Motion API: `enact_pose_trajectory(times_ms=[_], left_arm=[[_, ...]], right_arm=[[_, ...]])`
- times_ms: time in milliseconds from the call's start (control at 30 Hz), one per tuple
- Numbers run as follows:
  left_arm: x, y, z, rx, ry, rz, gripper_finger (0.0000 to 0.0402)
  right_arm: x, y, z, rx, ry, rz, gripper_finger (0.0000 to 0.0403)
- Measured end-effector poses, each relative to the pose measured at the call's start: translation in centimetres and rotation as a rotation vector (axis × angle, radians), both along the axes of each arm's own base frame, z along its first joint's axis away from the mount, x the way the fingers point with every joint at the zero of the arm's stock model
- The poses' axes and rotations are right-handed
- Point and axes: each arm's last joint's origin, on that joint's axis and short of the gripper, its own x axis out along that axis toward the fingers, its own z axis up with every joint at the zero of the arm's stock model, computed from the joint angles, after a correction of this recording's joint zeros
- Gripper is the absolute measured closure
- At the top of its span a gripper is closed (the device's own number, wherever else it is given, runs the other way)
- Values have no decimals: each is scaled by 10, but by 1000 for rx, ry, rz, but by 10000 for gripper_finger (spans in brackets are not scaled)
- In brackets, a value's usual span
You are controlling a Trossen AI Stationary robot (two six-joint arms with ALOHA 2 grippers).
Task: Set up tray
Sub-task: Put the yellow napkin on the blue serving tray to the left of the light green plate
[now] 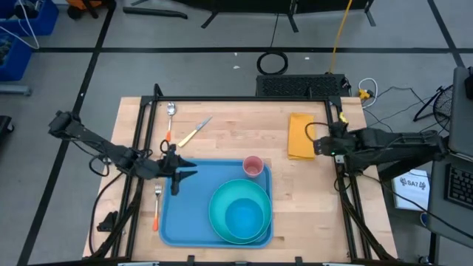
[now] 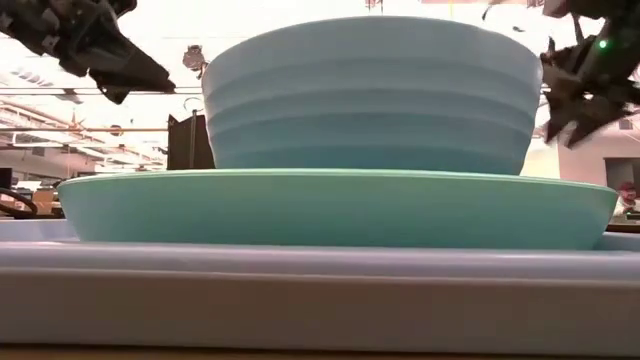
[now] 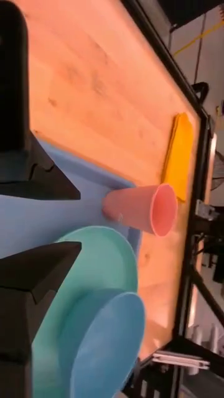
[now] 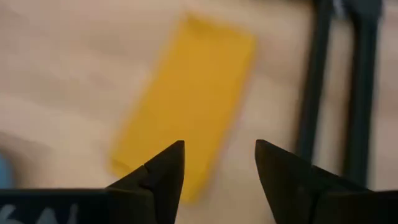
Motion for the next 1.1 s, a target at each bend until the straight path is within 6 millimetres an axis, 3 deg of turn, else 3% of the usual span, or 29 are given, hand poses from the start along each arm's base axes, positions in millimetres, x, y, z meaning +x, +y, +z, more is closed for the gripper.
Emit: enact_pose_trajectory(times_ms=[133,267,467,933,1100], left_arm=[[-10,5,-8,72,-11,-51,279],[-18,9,-21,73,-175,-74,279],[-36,17,-55,34,-237,-73,279],[-46,21,-49,62,-335,-126,279],[-48,22,-47,74,-345,-128,279]], right_arm=[[13,0,-11,69,46,-10,230],[25,0,-13,65,2,-2,236],[25,1,-16,126,4,-32,236],[29,2,-44,172,-1,-83,236],[34,4,-67,305,-41,-71,236]])
